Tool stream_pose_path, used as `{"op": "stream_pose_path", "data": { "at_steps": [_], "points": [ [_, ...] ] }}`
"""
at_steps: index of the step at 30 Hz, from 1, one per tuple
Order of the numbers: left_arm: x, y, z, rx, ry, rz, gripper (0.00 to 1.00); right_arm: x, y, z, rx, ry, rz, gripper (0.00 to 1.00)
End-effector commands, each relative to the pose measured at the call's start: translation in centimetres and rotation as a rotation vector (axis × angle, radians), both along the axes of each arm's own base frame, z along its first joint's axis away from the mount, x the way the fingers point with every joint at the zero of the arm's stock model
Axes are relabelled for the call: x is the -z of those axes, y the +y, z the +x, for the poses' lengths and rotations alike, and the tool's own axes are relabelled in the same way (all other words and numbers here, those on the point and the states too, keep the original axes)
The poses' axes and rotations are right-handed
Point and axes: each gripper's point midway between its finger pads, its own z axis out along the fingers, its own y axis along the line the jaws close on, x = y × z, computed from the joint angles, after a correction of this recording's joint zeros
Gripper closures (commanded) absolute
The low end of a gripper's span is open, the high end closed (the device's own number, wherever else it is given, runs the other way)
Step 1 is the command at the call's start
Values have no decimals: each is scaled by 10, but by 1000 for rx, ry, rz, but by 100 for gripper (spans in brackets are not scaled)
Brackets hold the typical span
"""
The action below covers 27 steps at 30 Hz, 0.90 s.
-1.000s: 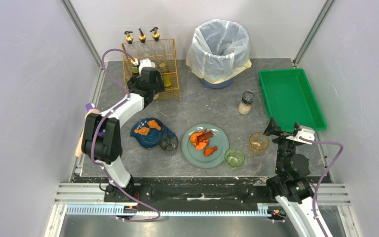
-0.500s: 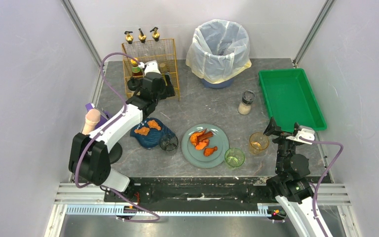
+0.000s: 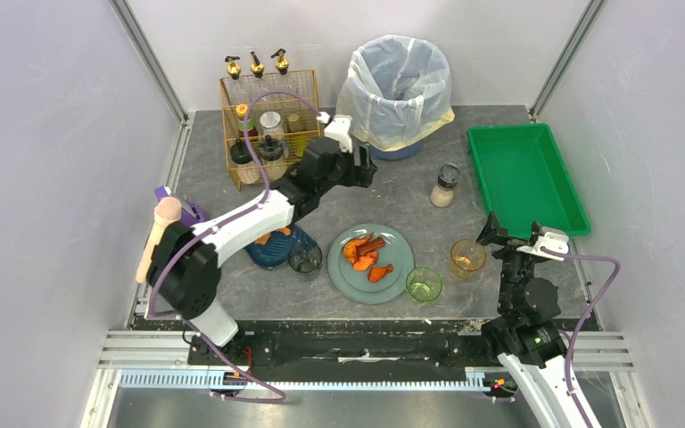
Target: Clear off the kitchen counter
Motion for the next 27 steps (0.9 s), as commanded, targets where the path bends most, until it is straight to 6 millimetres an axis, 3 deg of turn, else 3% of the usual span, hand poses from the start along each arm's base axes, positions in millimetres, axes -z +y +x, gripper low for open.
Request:
{"op": "stream_pose_path", "data": {
  "at_steps": [1,6,11,27],
  "points": [
    [-27,-56,1,178,-125,-8,16,-45,-11,-28,-5,-196,90,2],
    [-23,-113,-11,348,-177,18,16,-46,-11,-29,-4,-195,92,2],
    [-15,-156,-14,463,-229,29,16,-45,-10,-28,-7,-195,91,2],
    [37,-227,11,574,-276,20,16,-43,-10,-27,-7,-189,90,2]
  ]
}}
